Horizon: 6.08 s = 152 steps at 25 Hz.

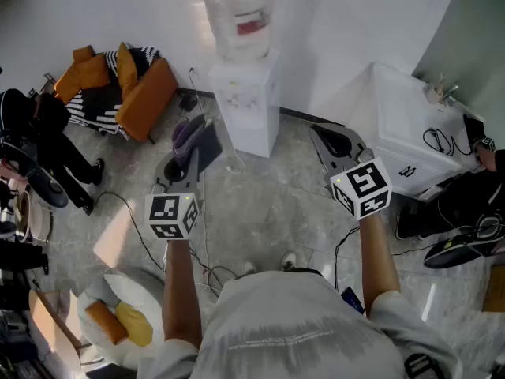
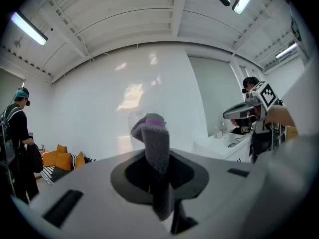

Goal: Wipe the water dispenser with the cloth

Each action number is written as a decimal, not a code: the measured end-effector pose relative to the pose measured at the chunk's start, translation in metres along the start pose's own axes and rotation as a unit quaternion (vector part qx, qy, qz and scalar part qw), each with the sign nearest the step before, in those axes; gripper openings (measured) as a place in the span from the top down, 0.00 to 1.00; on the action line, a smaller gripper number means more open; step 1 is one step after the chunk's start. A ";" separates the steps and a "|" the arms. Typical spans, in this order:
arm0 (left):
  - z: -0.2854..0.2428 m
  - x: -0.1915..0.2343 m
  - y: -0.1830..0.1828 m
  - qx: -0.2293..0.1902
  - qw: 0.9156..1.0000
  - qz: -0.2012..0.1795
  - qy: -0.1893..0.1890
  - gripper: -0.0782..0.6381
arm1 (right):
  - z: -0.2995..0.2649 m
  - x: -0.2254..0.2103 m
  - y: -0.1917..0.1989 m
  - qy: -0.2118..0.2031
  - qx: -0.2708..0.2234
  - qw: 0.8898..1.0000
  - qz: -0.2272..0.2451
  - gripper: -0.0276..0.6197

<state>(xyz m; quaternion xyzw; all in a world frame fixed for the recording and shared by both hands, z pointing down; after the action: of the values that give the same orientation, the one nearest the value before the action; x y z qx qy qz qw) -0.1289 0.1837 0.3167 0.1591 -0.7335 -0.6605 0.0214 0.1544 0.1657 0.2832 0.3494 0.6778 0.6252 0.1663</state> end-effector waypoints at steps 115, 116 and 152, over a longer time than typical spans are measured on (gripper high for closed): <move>-0.521 -0.048 0.269 0.179 0.964 0.073 0.180 0.81 | -0.305 -0.200 0.231 0.009 0.184 0.973 -0.137 0.94; -0.520 -0.055 0.267 0.177 0.964 0.053 0.193 0.81 | -0.303 -0.201 0.232 0.010 0.185 0.973 -0.138 0.94; -0.434 0.090 0.155 0.124 0.987 0.017 0.103 0.81 | -0.331 -0.240 0.106 0.014 0.088 0.994 -0.056 0.94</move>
<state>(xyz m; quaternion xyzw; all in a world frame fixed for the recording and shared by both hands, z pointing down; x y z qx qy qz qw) -0.1411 -0.2451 0.5066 0.2157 -0.8063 -0.5437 0.0880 0.1313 -0.2432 0.3886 0.3152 0.7510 0.5575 0.1605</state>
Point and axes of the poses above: the fingertips, and each gripper's own axes: z backward along the fingers, x to its left, y out of its underside, the point moved 3 cm from there along z, backward along the fingers, and after that the axes turned 4 degrees about -y, right-handed, at the moved point
